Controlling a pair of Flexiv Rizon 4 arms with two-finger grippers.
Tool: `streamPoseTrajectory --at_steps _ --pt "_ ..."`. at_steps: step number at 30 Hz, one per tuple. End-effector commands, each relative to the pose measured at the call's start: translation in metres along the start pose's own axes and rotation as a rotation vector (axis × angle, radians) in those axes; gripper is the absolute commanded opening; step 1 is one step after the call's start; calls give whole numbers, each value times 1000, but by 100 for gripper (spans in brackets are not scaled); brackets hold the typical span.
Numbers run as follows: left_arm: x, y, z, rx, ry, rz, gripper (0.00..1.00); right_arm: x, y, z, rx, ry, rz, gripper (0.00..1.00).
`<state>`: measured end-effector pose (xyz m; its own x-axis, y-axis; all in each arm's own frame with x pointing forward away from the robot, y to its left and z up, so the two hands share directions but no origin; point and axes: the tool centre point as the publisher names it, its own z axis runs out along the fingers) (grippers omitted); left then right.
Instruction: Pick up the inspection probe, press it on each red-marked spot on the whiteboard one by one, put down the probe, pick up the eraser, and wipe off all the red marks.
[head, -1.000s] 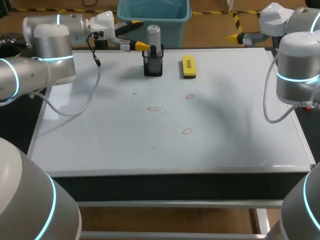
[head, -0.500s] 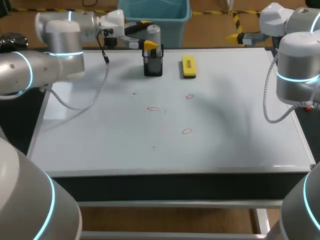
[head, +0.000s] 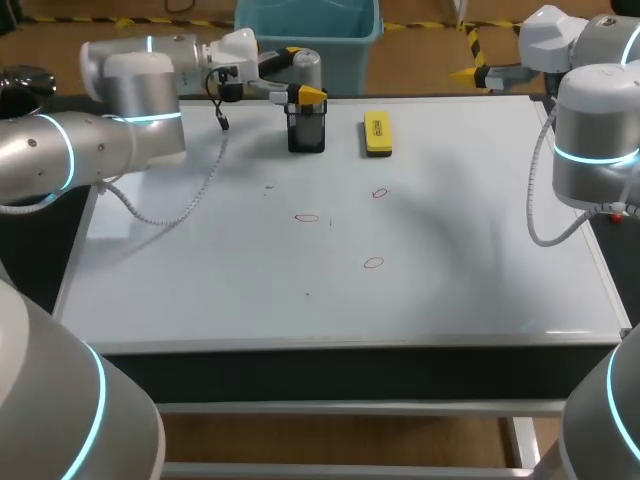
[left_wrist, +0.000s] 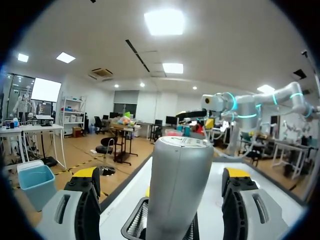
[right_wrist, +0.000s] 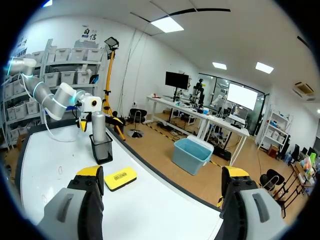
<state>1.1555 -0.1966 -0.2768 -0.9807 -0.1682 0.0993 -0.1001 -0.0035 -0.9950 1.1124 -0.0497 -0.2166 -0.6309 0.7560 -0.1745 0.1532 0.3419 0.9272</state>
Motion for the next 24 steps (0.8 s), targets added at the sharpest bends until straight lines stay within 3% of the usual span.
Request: streamPoseTrajectory --at_steps 1,11,12,14,16,17,19,21,22,24 --pt "3 -1 0 -2 -12 1 100 0 0 0 0 1 0 100" --pt "1 1 1 7 16 0 97 0 0 0 0 1 0 100" --pt "1 1 1 7 18 -1 85 0 0 0 0 1 0 100" --pt "1 1 1 10 23 -2 71 0 0 0 0 1 0 100" --pt "2 2 1 9 28 -1 65 0 0 0 0 1 0 100" --pt "2 2 1 7 30 -1 48 0 0 0 0 1 0 100" --pt "3 2 1 5 35 -2 35 0 0 0 0 1 0 100" --pt "4 3 0 2 38 -2 7 0 0 0 0 1 0 100" --pt "5 3 0 0 42 -2 0 0 0 0 0 1 0 100" --pt "7 2 -1 -2 45 -1 0 0 0 0 0 1 0 100"
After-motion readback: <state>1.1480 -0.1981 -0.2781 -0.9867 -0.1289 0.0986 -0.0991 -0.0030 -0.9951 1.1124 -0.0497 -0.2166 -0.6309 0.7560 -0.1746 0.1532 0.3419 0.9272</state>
